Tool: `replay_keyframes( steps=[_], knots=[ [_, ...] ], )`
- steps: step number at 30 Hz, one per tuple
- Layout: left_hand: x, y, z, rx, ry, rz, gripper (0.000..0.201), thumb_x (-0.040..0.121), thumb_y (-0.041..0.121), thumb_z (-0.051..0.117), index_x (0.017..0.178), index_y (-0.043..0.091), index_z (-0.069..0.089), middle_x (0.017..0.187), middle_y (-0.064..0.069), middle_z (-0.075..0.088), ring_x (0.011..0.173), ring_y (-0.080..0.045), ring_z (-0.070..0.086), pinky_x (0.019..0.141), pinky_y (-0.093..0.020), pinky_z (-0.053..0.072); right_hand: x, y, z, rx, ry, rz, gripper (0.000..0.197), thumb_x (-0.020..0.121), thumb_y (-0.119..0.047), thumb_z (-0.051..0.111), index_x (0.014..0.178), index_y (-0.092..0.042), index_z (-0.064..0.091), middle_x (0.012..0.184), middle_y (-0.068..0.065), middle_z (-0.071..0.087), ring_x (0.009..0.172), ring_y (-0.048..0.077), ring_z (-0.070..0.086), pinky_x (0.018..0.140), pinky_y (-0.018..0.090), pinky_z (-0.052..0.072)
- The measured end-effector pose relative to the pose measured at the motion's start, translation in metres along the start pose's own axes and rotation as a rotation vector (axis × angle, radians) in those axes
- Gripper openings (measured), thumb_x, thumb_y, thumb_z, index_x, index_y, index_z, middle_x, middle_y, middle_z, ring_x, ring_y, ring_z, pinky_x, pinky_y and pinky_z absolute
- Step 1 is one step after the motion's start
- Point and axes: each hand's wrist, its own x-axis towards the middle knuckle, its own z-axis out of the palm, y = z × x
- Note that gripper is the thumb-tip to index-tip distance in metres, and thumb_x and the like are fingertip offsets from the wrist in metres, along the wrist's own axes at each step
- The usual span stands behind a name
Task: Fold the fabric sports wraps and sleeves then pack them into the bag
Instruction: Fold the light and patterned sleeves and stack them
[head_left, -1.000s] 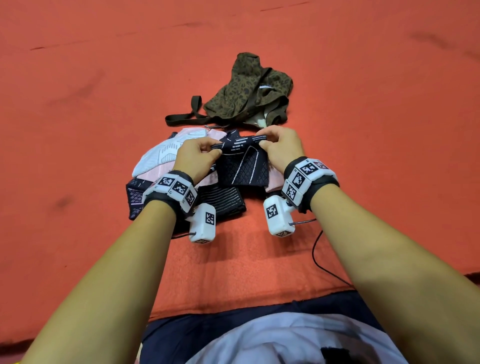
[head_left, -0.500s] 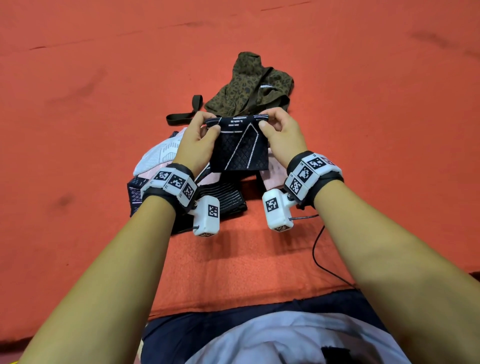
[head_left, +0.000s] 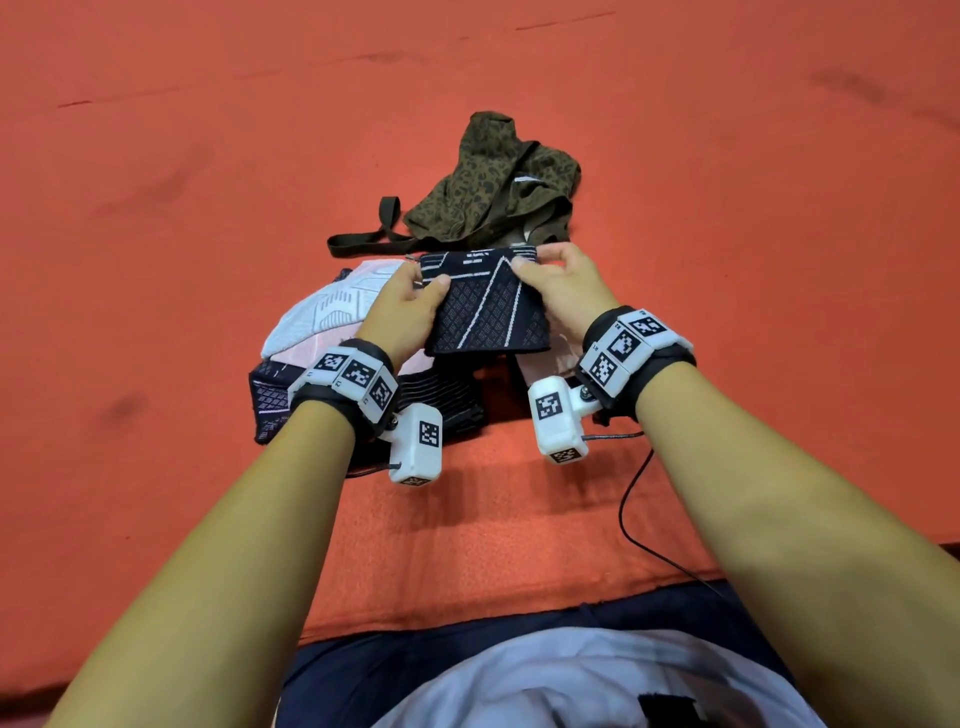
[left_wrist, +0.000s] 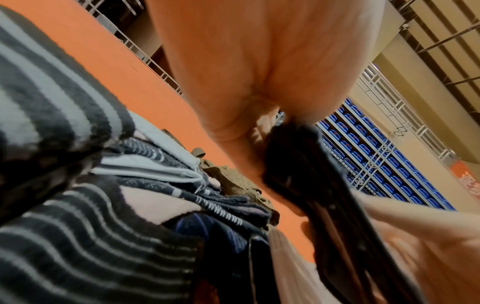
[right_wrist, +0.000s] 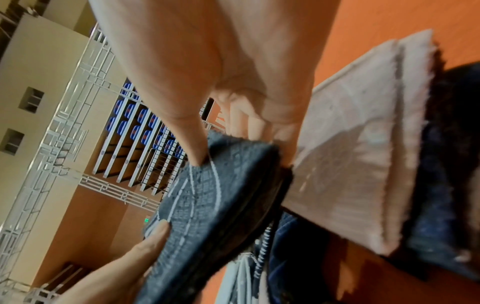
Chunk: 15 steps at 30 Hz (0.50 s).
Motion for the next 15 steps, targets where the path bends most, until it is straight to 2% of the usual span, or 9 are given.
replay_keyframes(
  steps=[2, 3, 4, 6, 8, 9, 12, 14, 15],
  knots=[
    [0.003, -0.002, 0.003, 0.001, 0.015, 0.0, 0.008, 0.098, 0.026, 0.058, 0.1, 0.02, 0.053, 0.097, -0.014, 0.071, 0.087, -0.026, 0.07, 0.089, -0.052, 0.057, -0.002, 0.001, -0.005, -0.073, -0.08, 0.047, 0.041, 0.091, -0.013, 0.07, 0.126, -0.01, 0.048, 0.111, 0.011, 0.069, 0.084, 0.016, 0.068, 0.066, 0.026, 0.057],
    [0.003, -0.002, 0.005, 0.003, 0.017, -0.007, 0.014, 0.093, 0.03, 0.061, 0.098, 0.022, 0.051, 0.099, -0.021, 0.071, 0.089, -0.031, 0.07, 0.087, -0.055, 0.057, -0.002, 0.003, -0.008, -0.121, -0.097, 0.06, 0.045, 0.091, -0.009, 0.07, 0.129, -0.011, 0.046, 0.112, 0.011, 0.069, 0.087, 0.018, 0.068, 0.068, 0.027, 0.057],
    [0.004, -0.003, 0.006, 0.01, 0.011, -0.008, 0.019, 0.09, 0.031, 0.063, 0.1, 0.022, 0.049, 0.101, -0.024, 0.07, 0.091, -0.034, 0.07, 0.084, -0.054, 0.058, -0.002, 0.004, -0.011, -0.152, -0.092, 0.067, 0.047, 0.09, -0.007, 0.07, 0.129, -0.014, 0.046, 0.112, 0.011, 0.069, 0.091, 0.021, 0.069, 0.076, 0.032, 0.059],
    [0.002, -0.001, 0.012, 0.0, -0.027, -0.007, 0.03, 0.094, 0.018, 0.065, 0.111, 0.018, 0.04, 0.096, -0.019, 0.07, 0.085, -0.032, 0.07, 0.073, -0.043, 0.06, 0.001, 0.007, -0.017, -0.203, -0.025, 0.053, 0.044, 0.087, -0.007, 0.071, 0.12, -0.022, 0.047, 0.108, 0.011, 0.071, 0.095, 0.026, 0.071, 0.089, 0.045, 0.057],
    [0.001, -0.003, 0.018, 0.002, -0.083, 0.003, 0.041, 0.095, 0.004, 0.063, 0.117, 0.016, 0.03, 0.087, -0.009, 0.066, 0.075, -0.023, 0.067, 0.063, -0.036, 0.059, 0.003, 0.009, -0.024, -0.263, 0.062, 0.022, 0.041, 0.085, -0.007, 0.07, 0.111, -0.028, 0.047, 0.102, 0.01, 0.072, 0.092, 0.027, 0.072, 0.089, 0.047, 0.056],
    [0.001, -0.003, 0.021, 0.025, -0.097, 0.01, 0.044, 0.094, 0.001, 0.063, 0.117, 0.016, 0.029, 0.081, -0.006, 0.061, 0.071, -0.022, 0.064, 0.062, -0.036, 0.057, 0.003, 0.008, -0.027, -0.292, 0.097, 0.004, 0.038, 0.084, -0.007, 0.069, 0.106, -0.03, 0.048, 0.1, 0.009, 0.072, 0.09, 0.027, 0.071, 0.087, 0.047, 0.057],
    [0.002, -0.008, 0.036, 0.107, -0.12, 0.014, 0.039, 0.091, -0.002, 0.065, 0.113, 0.014, 0.038, 0.078, -0.004, 0.054, 0.076, -0.026, 0.059, 0.067, -0.04, 0.053, 0.005, 0.01, -0.038, -0.428, 0.17, -0.056, 0.029, 0.083, -0.005, 0.066, 0.09, -0.031, 0.055, 0.094, -0.002, 0.065, 0.096, 0.026, 0.067, 0.087, 0.041, 0.055],
    [0.004, -0.014, 0.046, 0.185, -0.138, 0.013, 0.036, 0.087, 0.003, 0.072, 0.11, 0.015, 0.047, 0.081, -0.001, 0.053, 0.077, -0.023, 0.057, 0.072, -0.041, 0.052, 0.005, 0.013, -0.042, -0.531, 0.188, -0.067, 0.026, 0.084, -0.003, 0.063, 0.09, -0.028, 0.059, 0.088, -0.011, 0.057, 0.099, 0.024, 0.063, 0.088, 0.036, 0.051],
    [0.004, -0.016, 0.05, 0.234, -0.149, 0.012, 0.037, 0.084, 0.007, 0.076, 0.108, 0.017, 0.05, 0.082, 0.002, 0.053, 0.075, -0.021, 0.057, 0.075, -0.042, 0.053, 0.006, 0.015, -0.044, -0.562, 0.192, -0.064, 0.027, 0.084, -0.002, 0.061, 0.092, -0.027, 0.059, 0.087, -0.011, 0.056, 0.098, 0.024, 0.062, 0.086, 0.034, 0.05]
  ],
)
